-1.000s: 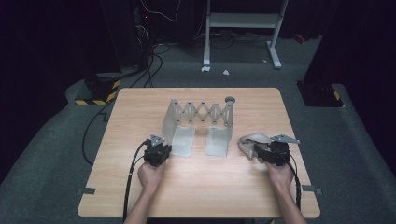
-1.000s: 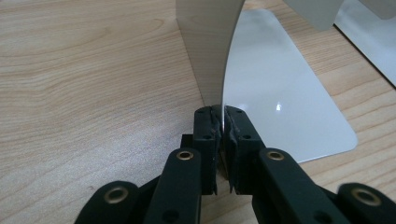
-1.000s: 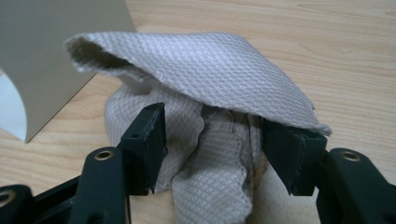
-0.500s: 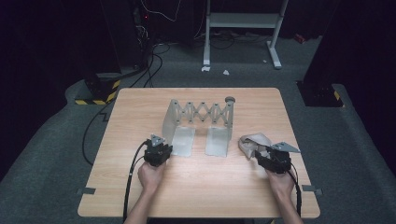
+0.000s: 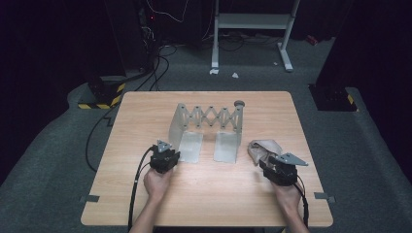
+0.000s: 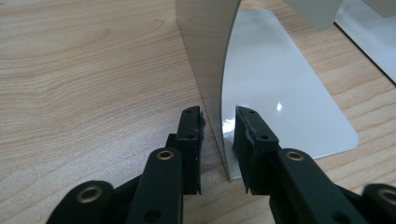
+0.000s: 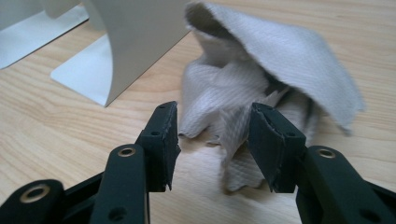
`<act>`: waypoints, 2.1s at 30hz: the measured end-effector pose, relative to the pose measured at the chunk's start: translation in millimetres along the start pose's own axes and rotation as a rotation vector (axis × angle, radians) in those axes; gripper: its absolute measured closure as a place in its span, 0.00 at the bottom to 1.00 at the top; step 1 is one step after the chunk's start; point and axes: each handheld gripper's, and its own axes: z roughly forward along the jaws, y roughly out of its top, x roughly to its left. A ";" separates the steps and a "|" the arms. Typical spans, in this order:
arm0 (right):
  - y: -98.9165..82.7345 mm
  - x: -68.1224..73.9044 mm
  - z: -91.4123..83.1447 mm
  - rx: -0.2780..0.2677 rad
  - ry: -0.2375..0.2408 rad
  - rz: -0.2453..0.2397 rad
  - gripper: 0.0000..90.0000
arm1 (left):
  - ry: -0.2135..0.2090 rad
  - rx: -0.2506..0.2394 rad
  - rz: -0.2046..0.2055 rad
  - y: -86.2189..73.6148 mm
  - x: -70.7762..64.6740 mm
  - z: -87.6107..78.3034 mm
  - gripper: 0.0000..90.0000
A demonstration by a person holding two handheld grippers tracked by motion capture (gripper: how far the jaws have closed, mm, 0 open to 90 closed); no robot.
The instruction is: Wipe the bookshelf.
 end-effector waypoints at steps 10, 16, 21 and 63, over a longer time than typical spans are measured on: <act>-0.6 16.5 21.0 0.080 0.056 -0.057 0.60 | 0.017 0.001 -0.011 0.0 0.2 0.0 0.65; 2.7 21.6 27.9 0.120 0.049 -0.097 0.58 | 0.017 0.002 -0.026 0.1 1.5 0.0 0.55; 4.2 23.6 31.6 0.138 0.034 -0.134 0.54 | 0.004 0.002 -0.047 0.1 4.7 -0.5 0.51; 7.5 21.3 36.3 0.146 0.031 -0.126 0.47 | -0.031 -0.010 0.045 77.3 -68.2 -22.4 0.47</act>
